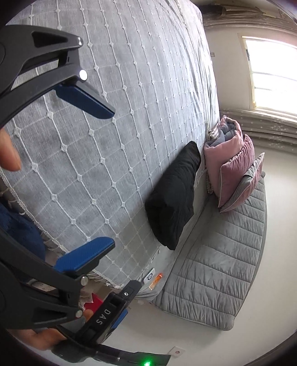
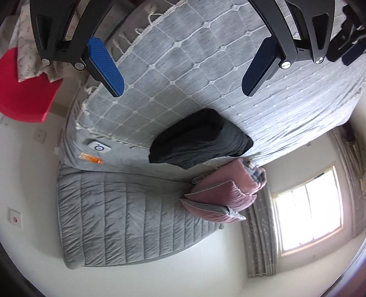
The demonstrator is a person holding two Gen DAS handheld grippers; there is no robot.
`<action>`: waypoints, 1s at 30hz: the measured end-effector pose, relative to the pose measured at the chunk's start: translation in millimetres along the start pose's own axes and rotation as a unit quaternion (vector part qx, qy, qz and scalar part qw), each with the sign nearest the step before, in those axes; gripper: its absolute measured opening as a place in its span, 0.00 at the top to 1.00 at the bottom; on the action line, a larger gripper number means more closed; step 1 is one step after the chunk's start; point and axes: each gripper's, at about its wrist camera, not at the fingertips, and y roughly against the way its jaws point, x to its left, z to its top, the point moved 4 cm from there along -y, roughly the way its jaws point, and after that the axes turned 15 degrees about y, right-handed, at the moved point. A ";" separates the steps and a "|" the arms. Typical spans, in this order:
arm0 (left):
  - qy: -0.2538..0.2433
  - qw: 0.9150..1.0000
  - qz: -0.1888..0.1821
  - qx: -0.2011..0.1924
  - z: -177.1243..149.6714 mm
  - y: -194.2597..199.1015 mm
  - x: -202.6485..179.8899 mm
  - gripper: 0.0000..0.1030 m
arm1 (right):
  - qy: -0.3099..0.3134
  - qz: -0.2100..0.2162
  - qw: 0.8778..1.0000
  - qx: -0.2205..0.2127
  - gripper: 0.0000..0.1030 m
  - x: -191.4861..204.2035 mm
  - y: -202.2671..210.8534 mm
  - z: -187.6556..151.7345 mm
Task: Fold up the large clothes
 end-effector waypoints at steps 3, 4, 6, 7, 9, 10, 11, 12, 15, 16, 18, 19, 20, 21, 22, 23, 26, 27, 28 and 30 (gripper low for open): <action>-0.007 1.000 0.004 -0.004 -2.3 -1.9 -3.8 0.01 | 0.012 0.006 1.000 -0.001 0.00 4.4 -2.2 -1.7; -0.010 1.000 0.006 -0.006 -3.0 -2.2 -4.9 0.01 | 0.018 0.004 1.000 -0.002 0.00 5.9 -2.3 -2.1; -0.014 1.000 0.010 -0.010 -4.4 -2.6 -7.3 0.01 | 0.024 0.002 1.000 -0.003 0.00 7.5 -2.6 -2.0; -0.015 1.000 0.010 -0.012 -4.8 -2.3 -8.4 0.01 | 0.025 0.003 1.000 -0.003 0.00 7.9 -2.7 -1.7; -0.014 1.000 0.006 -0.011 -4.8 -2.5 -9.6 0.01 | 0.020 0.003 1.000 -0.002 0.00 6.6 -3.1 -2.4; -0.013 1.000 0.004 -0.010 -5.0 -2.4 -10.1 0.01 | 0.017 0.002 1.000 -0.002 0.00 5.4 -3.3 -2.6; -0.013 1.000 0.003 -0.010 -5.3 -2.2 -10.3 0.01 | 0.014 0.001 1.000 -0.002 0.00 3.8 -3.1 -2.8; -0.014 1.000 0.004 -0.011 -5.5 -2.2 -10.7 0.01 | 0.013 -0.001 1.000 -0.002 0.00 2.3 -3.2 -2.9; -0.015 1.000 0.002 -0.011 -6.1 -1.7 -11.6 0.01 | 0.012 -0.007 1.000 -0.001 0.00 0.9 -3.0 -3.0; -0.015 1.000 0.001 -0.012 -5.8 -1.0 -11.7 0.01 | 0.012 -0.007 1.000 -0.001 0.00 0.9 -3.5 -3.3; -0.013 1.000 -0.001 -0.015 -4.7 0.8 -11.3 0.01 | 0.014 -0.007 1.000 0.001 0.00 1.9 -5.1 -4.1; -0.012 1.000 -0.002 -0.016 -4.5 1.6 -11.5 0.01 | 0.016 -0.008 1.000 0.002 0.00 2.5 -5.8 -4.3; -0.012 1.000 -0.004 -0.017 -4.2 2.5 -11.4 0.01 | 0.018 -0.009 1.000 0.003 0.00 2.8 -6.4 -4.4; -0.011 1.000 -0.004 -0.017 -4.2 3.1 -11.6 0.01 | 0.019 -0.011 1.000 0.003 0.00 3.4 -6.3 -4.6; -0.011 1.000 -0.004 -0.018 -4.2 3.5 -11.5 0.01 | 0.020 -0.011 1.000 0.003 0.00 3.8 -6.2 -4.7; -0.011 1.000 -0.004 -0.018 -4.3 3.6 -11.5 0.01 | 0.020 -0.012 1.000 0.004 0.00 4.1 -6.3 -4.7; -0.011 1.000 -0.005 -0.017 -4.5 3.9 -11.4 0.01 | 0.020 -0.012 1.000 0.003 0.00 4.1 -6.5 -5.8; -0.011 1.000 -0.005 -0.018 -4.2 3.5 -11.5 0.01 | 0.020 -0.012 1.000 0.004 0.00 3.6 -7.0 -5.5; -0.011 1.000 -0.006 -0.017 -3.9 4.0 -11.3 0.01 | 0.020 -0.013 1.000 0.005 0.00 3.8 -7.1 -5.7; -0.010 1.000 -0.007 -0.019 -4.1 4.9 -12.0 0.01 | 0.019 -0.017 1.000 0.005 0.00 3.6 -6.5 -6.2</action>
